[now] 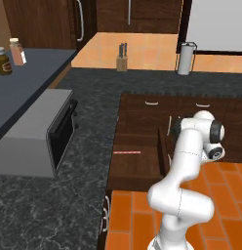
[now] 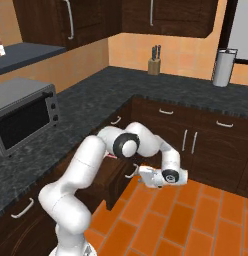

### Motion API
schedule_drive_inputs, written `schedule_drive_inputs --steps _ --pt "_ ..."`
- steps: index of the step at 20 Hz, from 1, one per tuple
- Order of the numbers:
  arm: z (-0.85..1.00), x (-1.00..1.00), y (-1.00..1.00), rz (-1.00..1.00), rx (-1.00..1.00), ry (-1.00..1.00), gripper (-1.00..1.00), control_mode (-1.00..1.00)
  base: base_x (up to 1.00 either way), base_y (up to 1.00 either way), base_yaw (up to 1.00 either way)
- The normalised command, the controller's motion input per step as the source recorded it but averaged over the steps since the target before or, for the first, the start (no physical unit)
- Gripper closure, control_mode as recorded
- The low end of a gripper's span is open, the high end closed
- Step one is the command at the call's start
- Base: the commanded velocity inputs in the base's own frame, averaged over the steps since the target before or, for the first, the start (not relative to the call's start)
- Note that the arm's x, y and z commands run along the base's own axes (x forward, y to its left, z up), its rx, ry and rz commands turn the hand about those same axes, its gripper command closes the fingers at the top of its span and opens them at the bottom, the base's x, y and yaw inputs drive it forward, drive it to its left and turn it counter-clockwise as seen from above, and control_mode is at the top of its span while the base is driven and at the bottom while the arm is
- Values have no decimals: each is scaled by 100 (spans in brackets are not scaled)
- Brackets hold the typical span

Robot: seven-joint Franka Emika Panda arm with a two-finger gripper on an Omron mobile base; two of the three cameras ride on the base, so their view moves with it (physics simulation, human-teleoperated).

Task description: Take a straw from the drawer in front and place it inside the glass cup on the dining counter.

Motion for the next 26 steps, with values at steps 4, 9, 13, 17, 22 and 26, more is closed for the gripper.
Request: schedule_drive_inputs --steps 4,9,13,17,22,26 --pt "100 -17 14 0 -41 -30 -100 -100 0 0 0" --pt "100 -15 39 0 -39 -29 -100 -100 0 0 0" --pt "98 -17 65 0 -36 -21 -100 -100 0 0 0" --pt "71 -17 67 -3 -34 -12 -100 -100 0 0 0" --pt "22 4 54 -12 -24 7 -100 -100 0 0 0" --pt "-4 45 29 -18 -19 23 -100 -100 0 0 0"
